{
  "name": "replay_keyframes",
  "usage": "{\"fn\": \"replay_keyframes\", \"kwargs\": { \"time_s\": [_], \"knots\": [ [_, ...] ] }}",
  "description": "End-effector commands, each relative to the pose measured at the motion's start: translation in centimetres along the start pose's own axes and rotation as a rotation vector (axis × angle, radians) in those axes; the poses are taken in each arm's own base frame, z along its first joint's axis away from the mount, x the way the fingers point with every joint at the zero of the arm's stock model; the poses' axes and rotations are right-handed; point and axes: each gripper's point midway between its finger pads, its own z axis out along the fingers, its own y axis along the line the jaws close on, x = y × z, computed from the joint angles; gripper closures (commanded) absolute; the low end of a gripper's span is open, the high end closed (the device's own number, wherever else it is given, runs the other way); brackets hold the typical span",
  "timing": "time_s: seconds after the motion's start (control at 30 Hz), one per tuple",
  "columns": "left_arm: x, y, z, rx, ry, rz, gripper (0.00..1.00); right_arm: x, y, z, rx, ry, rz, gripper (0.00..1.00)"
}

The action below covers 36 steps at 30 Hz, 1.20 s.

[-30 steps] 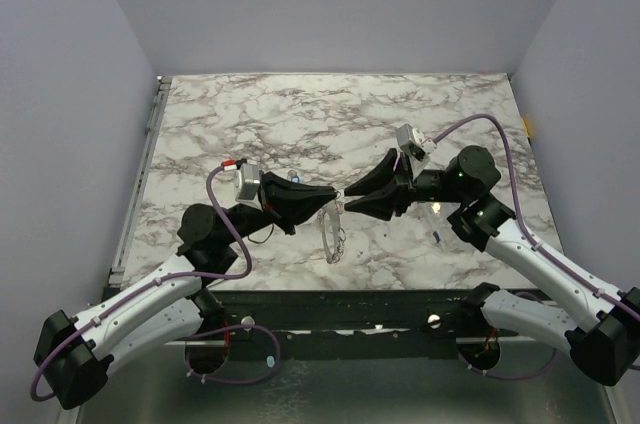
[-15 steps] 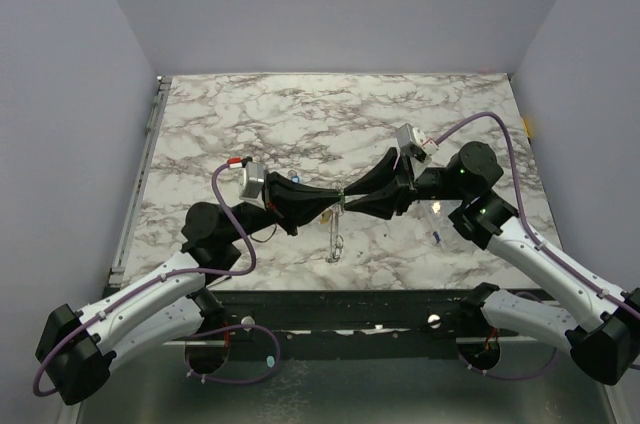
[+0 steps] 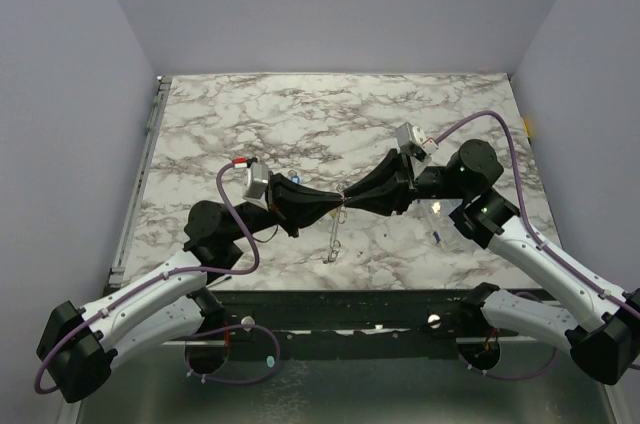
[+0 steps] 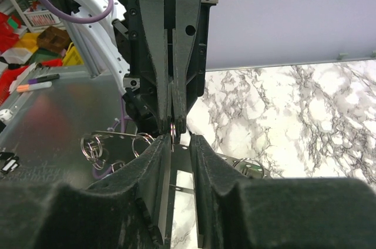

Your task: Put the keys on the keyring

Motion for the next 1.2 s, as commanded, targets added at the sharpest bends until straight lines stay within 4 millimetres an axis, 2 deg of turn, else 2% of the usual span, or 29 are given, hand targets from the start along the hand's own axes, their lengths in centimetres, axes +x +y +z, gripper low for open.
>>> {"fn": "replay_keyframes", "kwargs": {
  "time_s": [0.0, 0.83, 0.97, 1.07, 1.17],
  "knots": [
    [-1.9, -1.5, 0.5, 0.067, -0.051, 0.031, 1.0, -0.7, 0.3, 0.3, -0.019, -0.001, -0.006, 0.73],
    [-2.7, -1.0, 1.2, 0.059, -0.107, 0.034, 1.0, 1.1, 2.1, 1.2, -0.143, 0.028, 0.063, 0.73],
    [-2.6, -0.9, 1.2, 0.056, -0.109, 0.034, 1.0, 1.3, 2.2, 1.3, -0.149, 0.033, 0.064, 0.84],
    [-2.6, -0.8, 1.3, 0.055, -0.113, 0.033, 1.0, 1.5, 2.2, 1.4, -0.151, 0.037, 0.068, 0.85],
    [-2.7, -0.9, 1.3, 0.056, -0.117, 0.034, 1.0, 1.6, 2.2, 1.5, -0.147, 0.037, 0.064, 0.99]
  ]
}}
